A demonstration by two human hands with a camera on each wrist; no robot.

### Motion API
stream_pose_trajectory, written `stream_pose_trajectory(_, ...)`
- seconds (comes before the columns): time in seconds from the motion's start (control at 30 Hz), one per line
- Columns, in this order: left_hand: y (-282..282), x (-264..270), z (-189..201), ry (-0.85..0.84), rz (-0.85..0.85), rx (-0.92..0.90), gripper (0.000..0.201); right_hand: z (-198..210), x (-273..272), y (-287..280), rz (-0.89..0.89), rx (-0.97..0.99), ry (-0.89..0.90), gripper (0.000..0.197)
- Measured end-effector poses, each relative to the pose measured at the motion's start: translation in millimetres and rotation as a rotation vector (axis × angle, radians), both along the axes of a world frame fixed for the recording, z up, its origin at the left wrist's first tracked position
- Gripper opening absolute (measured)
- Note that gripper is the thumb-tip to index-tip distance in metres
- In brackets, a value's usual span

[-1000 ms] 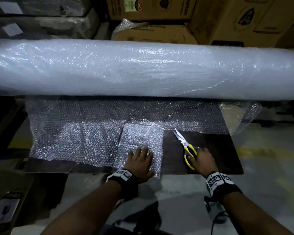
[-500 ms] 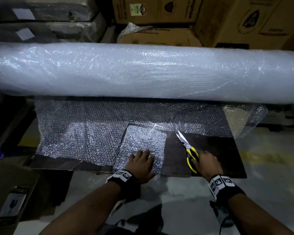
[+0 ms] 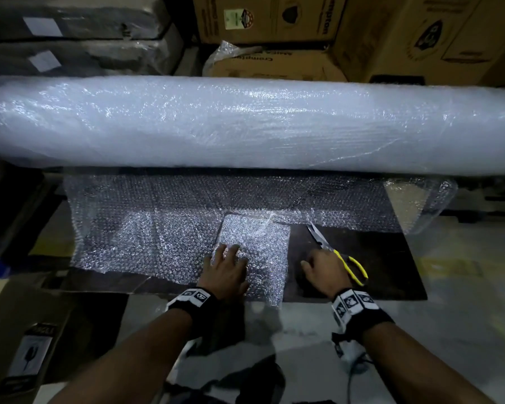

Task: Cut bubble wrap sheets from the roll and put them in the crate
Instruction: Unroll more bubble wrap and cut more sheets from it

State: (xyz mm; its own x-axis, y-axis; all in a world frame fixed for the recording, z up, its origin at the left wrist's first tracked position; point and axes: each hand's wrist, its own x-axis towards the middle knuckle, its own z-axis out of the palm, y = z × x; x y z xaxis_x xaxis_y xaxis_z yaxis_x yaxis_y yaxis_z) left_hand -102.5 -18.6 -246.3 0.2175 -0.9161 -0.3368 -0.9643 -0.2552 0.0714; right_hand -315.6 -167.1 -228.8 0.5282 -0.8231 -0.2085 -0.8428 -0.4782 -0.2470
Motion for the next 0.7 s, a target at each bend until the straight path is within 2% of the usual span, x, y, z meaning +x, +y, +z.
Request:
stream_pose_trajectory(0.13,16.7,11.9,-4.8,0.041,0.059,0.123,0.07,-9.2,35.5,13.6,-0.15,0.211,-0.064,0.044)
stream_pose_trajectory(0.4,25.2,18.1,-10.1,0.14,0.081,0.174,0.074,-18.0,66.2,17.1,-0.498,0.451,-0.188,0.045)
stream_pose_trajectory(0.7,22.6,30.3,-13.7,0.151,0.003,0.188,0.073,-21.6,72.9,16.5,-0.554,0.467,-0.177,0.041)
